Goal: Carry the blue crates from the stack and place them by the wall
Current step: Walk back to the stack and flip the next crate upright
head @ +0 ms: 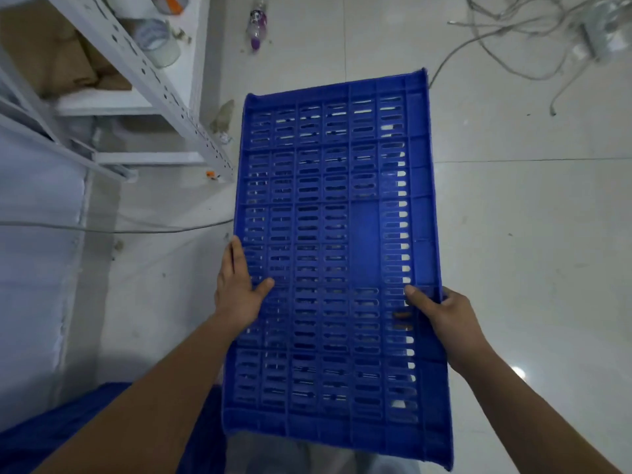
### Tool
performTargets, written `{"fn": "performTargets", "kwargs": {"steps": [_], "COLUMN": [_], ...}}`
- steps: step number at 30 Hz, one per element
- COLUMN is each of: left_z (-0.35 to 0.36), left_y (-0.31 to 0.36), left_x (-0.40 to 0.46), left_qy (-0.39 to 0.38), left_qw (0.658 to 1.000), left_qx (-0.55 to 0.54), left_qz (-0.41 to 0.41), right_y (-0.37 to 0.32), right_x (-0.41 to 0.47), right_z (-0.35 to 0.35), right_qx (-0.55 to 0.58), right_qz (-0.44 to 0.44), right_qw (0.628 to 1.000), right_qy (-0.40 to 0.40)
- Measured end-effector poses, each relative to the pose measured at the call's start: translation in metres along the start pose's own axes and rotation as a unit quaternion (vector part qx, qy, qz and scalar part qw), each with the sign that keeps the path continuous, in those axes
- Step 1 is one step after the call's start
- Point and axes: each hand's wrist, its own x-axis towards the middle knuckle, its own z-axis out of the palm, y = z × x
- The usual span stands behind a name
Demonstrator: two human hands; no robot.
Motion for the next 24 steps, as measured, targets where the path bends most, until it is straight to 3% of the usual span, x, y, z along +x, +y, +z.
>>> {"fn": "performTargets", "kwargs": {"steps": [7,9,13,17,21,24], "left_z": [0.024,0.038,0.055,0.061,0.053,0.042], "left_y": [0.008,0.031,0.065,0.066,0.061,0.040], "left_x": [0.001,-0.004,-0.025,-0.039,-0.042,-0.034], "left_qy": [0.054,-0.014,-0.175,-0.227,-0.128,-0.040], "left_qw": [0.983,0.966,0.886,0.831,0.883,0.934], "left_qx": [-0.092,-0.193,-0.374,-0.478,-0.439,-0.328], "left_qz": [-0.147,-0.173,-0.211,-0.171,-0.107,-0.134], "right_y": [-0.034,-0.033,-0.019,-0.001,0.027,0.044], "right_x": [-0.023,-0.027,-0.034,-0.042,-0.036,-0.034], "right_z": [0.035,0.040,0.053,0.087,0.130,0.155], "right_qx": [-0.125,-0.182,-0.245,-0.306,-0.308,-0.282], "right_qz": [-0.087,-0.087,-0.082,-0.070,-0.053,-0.060], "right_qw": [0.988,0.979,0.963,0.948,0.950,0.956], "right_qy": [0.016,0.032,0.074,0.057,-0.021,-0.059]}}
